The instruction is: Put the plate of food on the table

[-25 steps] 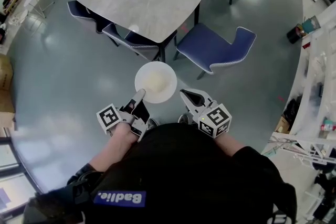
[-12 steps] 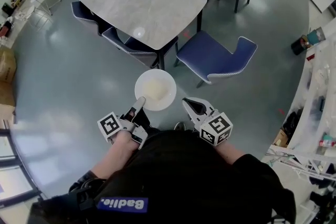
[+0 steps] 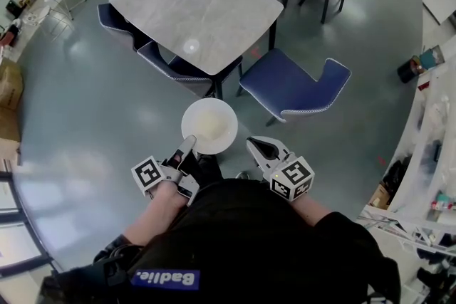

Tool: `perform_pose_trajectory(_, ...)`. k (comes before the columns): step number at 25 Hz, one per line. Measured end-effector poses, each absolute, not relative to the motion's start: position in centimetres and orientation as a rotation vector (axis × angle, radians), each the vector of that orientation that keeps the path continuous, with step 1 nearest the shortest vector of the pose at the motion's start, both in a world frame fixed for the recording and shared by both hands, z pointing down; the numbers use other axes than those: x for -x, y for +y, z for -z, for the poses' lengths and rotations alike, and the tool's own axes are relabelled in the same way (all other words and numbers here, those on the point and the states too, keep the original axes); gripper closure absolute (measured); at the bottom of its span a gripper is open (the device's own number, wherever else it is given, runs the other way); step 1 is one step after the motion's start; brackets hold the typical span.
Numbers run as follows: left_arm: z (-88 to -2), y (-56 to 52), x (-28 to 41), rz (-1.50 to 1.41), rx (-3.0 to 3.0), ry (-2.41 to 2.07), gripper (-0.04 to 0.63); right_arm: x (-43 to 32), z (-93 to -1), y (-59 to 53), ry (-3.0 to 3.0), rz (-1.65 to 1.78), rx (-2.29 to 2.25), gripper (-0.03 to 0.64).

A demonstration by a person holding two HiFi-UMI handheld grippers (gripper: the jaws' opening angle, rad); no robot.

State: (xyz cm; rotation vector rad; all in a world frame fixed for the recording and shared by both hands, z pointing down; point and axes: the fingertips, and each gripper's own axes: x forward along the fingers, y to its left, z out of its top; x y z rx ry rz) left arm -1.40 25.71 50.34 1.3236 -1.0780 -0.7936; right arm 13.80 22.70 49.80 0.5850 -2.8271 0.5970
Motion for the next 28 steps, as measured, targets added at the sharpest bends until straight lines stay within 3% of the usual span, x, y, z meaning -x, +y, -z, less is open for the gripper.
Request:
perform_pose_trajectory(11,-51.1,19.3,4.8,0.768,-1.356,-1.047,0.580,-11.8,-50.8,17.5,-2.777,-0.584,-0.662,0.606)
perform_pose_trajectory(28,-52.7,2.2,18.4,0.632,-1.379,-0.890,0.580,1.3,-50.4,3.0,-2.664,-0.664,-0.978,0.606)
